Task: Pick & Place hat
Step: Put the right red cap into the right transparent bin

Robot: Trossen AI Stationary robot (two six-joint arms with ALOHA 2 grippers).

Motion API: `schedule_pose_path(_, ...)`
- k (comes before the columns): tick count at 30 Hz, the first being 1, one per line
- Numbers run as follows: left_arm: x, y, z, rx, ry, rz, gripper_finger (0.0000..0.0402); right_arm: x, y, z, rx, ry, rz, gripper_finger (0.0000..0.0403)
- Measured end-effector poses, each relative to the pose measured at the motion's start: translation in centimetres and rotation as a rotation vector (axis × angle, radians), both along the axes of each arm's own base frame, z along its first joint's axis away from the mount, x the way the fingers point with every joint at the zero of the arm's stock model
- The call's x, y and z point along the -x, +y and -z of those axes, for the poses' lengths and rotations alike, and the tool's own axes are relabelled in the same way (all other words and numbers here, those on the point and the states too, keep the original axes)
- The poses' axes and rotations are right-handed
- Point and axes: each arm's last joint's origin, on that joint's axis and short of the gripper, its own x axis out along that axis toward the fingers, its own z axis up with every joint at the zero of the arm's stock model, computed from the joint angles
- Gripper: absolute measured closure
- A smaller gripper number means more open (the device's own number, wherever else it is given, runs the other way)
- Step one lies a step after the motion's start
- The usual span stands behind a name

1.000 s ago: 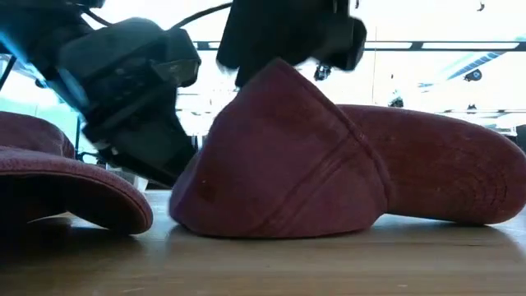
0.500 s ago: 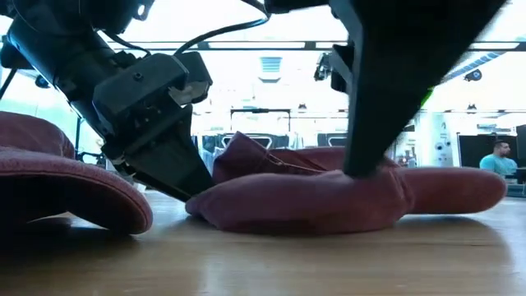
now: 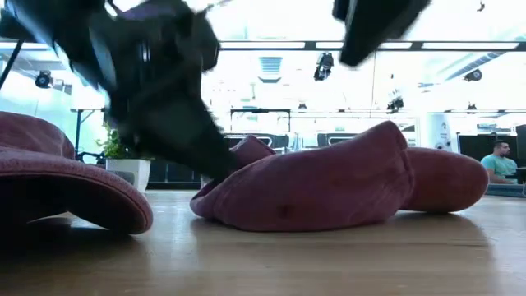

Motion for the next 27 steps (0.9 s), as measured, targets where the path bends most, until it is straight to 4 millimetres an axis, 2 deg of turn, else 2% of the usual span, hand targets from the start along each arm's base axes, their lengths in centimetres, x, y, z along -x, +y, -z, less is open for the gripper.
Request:
schedule_pose_path(3, 0.0, -0.8, -1.0, -0.040, -0.026, 0.060, 0.0191, 0.8, 0.6, -0.9, 0.081, -0.024, -0.173, 0.0310)
schedule_pose_path(7, -0.2, -1.6, -2.2, -0.074, -0.065, 0.107, 0.0191, 2.3, 0.9, -0.5, 0.216, 0.063, -0.355, 0.0286)
schedule_pose_path(10, -0.4, -1.6, -1.9, -0.114, -0.059, 0.124, 0.0191, 3.2, 0.1, -0.3, 0.294, 0.142, -0.275, 0.0271)
schedule_pose_path(14, -1.6, 0.0, -0.9, -0.155, -0.035, 0.097, 0.0191, 3.6, -0.5, -0.1, 0.314, 0.175, -0.146, 0.0262)
schedule_pose_path(22, -3.9, 3.6, 0.9, -0.150, -0.005, 0.072, 0.0191, 3.5, -0.3, 0.7, 0.268, 0.170, -0.075, 0.0270)
schedule_pose_path(27, -4.6, 5.0, 2.8, -0.169, 0.043, 0.041, 0.0191, 3.2, -0.1, 0.6, 0.244, 0.141, -0.043, 0.0275)
